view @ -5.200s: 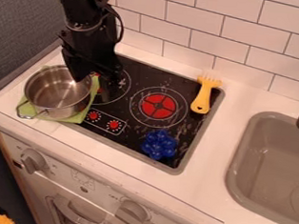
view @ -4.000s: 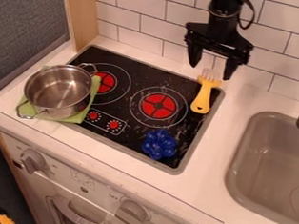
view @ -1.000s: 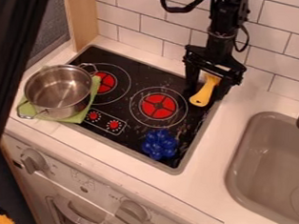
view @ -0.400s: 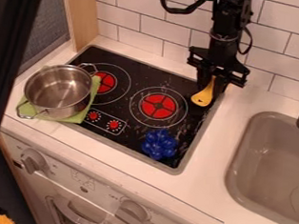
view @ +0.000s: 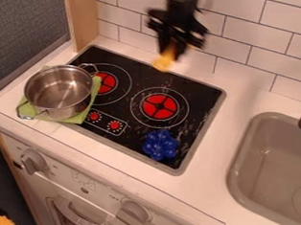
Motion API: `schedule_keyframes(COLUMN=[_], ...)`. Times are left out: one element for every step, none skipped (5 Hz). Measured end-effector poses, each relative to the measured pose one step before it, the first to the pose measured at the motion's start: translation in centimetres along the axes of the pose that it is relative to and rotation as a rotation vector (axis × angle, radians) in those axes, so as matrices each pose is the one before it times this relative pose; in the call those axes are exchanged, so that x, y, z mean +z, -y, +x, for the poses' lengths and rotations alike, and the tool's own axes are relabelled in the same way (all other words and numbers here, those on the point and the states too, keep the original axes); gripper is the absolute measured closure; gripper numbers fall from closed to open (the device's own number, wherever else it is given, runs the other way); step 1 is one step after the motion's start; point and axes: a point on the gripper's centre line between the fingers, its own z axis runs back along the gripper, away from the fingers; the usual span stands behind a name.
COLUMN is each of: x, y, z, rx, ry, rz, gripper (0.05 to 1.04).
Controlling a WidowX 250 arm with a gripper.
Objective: Move the yellow brush to the upper left burner
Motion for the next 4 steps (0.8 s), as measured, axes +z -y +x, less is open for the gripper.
schedule_keyframes(x=[-0.053,-1.27,-1.88,-0.949], y=[-3.908,-5.012,-2.184,-0.809], z=[-0.045,-0.667,-0.991,0.812], rx=[0.0183,0.0227,0.0171,-0.0122], ry=[0.006,-0.0278,-0.0364,-0.0002], rz=[0.0302,0.0323,0.0054,0.0017], gripper=[0.756,0.756,0.756,0.756])
